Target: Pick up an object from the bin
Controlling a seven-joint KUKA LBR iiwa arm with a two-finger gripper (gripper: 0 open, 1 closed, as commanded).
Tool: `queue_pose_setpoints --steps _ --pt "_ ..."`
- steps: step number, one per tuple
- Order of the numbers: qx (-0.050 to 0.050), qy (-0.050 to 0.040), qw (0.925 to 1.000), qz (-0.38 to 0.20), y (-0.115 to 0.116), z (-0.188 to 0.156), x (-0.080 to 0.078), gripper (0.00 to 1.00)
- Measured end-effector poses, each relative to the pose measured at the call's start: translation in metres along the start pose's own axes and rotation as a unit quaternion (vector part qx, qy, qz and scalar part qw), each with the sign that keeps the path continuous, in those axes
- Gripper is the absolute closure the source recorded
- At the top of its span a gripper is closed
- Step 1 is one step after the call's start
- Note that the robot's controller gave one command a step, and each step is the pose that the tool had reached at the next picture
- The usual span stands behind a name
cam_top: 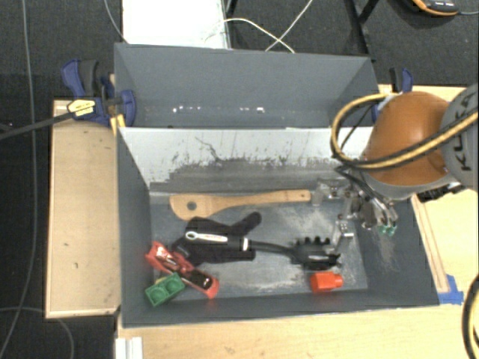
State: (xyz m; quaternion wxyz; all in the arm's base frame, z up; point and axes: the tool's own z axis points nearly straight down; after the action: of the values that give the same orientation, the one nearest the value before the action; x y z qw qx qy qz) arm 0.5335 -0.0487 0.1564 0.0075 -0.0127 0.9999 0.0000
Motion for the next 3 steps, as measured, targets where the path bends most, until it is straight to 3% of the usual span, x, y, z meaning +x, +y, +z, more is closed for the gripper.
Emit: queue_pose_setpoints --steps 1,2,3 --pt "-0.001 0.0105 0.9983 0.058 0.042 0.056 0.016 0.00" --pt "0.000 -0.0022 0.9969 0.078 0.048 0.086 0.020 0.00" --pt "0.000 0.0061 0.9868 0.162 0.106 0.086 -0.008 1.00"
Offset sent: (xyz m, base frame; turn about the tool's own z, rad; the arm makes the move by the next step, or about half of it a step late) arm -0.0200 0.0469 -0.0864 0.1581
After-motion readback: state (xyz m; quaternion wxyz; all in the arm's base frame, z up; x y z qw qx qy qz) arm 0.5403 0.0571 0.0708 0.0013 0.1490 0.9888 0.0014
